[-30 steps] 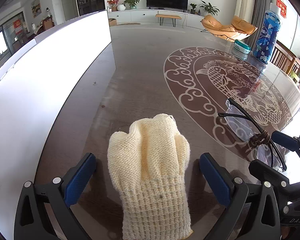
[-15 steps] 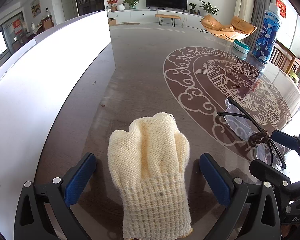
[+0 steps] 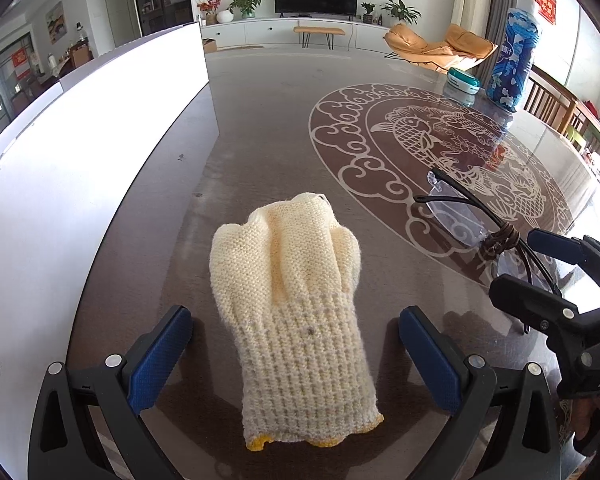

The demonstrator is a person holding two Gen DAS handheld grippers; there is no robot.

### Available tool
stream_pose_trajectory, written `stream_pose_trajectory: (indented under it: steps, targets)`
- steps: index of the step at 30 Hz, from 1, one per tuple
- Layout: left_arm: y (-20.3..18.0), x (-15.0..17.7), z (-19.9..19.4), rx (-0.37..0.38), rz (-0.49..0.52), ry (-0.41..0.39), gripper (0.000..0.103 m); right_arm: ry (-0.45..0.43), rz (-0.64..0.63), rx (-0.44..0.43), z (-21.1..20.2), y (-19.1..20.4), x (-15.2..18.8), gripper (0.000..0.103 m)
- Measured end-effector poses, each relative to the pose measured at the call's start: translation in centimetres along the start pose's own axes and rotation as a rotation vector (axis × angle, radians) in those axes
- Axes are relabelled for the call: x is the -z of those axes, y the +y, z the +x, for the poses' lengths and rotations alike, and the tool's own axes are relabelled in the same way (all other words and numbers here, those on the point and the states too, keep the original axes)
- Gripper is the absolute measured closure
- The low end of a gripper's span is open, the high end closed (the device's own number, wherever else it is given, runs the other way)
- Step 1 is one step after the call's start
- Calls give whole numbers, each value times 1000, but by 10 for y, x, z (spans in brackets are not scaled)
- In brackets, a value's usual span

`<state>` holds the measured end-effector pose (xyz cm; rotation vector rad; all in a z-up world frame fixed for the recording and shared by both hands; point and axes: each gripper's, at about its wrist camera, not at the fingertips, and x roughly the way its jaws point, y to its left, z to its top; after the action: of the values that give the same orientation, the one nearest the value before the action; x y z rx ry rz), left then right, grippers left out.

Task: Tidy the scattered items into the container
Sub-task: 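Lift the cream glove with the left gripper and hold both items above the table, then carry the glove and glasses over the white box with both tools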

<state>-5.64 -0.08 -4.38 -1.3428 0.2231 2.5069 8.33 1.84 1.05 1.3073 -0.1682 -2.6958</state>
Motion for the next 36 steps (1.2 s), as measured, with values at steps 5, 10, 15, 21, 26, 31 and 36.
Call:
stream_pose_trajectory:
  steps: [5,10,15,21,26,31,36]
  targets:
    - [0,-15,6,24,34,119,0,119,-90,-6,13,-4,-27,7]
    - [-3,-30,14,68,21,139,0,292,-251,-25,35,16,-56,37]
    - [-1,-36,8,36,34,88,57,359,-343,12,45,34,-62,76]
    - [19,-25,-25,99,-32,17,63,316,-333,14,22,32,-63,76]
    - [22,-7,-40,119,-65,8,63,309,-293,5,6,25,-64,92]
    - [23,1,-53,114,-56,-6,63,317,-296,13,0,24,-66,92]
    - [23,12,-50,108,-47,4,63,347,-325,12,4,26,-67,65]
